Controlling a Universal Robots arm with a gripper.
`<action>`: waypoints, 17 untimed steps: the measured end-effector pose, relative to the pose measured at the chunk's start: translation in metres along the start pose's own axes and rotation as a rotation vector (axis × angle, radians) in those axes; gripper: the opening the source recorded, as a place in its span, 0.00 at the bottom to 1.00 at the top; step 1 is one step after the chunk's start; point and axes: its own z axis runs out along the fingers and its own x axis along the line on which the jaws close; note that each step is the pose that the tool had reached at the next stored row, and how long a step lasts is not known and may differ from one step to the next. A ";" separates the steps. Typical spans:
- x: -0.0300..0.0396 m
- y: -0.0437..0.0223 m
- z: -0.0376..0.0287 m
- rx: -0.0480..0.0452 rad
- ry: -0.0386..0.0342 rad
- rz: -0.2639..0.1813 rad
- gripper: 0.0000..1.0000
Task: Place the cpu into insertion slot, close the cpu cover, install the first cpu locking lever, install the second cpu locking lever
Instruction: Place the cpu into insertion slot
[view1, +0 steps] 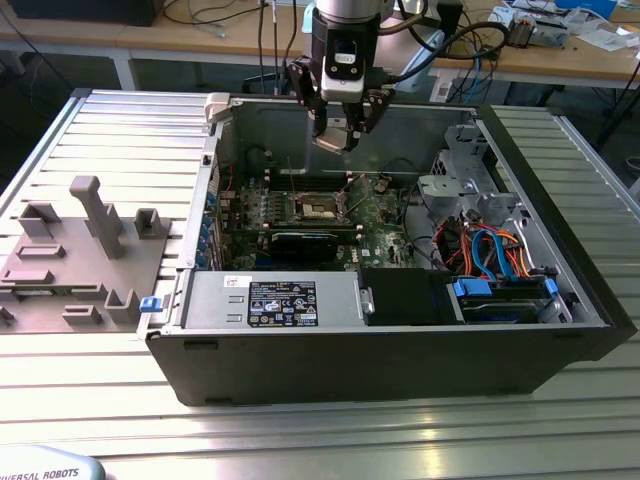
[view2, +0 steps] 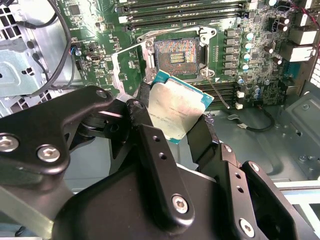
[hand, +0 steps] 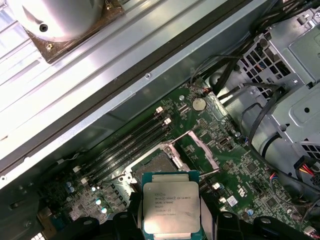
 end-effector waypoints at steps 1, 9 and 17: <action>0.0000 0.0000 0.0000 0.0000 -0.0001 0.000 0.55; -0.0001 -0.0004 0.0048 -0.0006 -0.0042 0.054 0.55; -0.0001 -0.0009 0.0122 -0.0012 -0.0087 0.113 0.55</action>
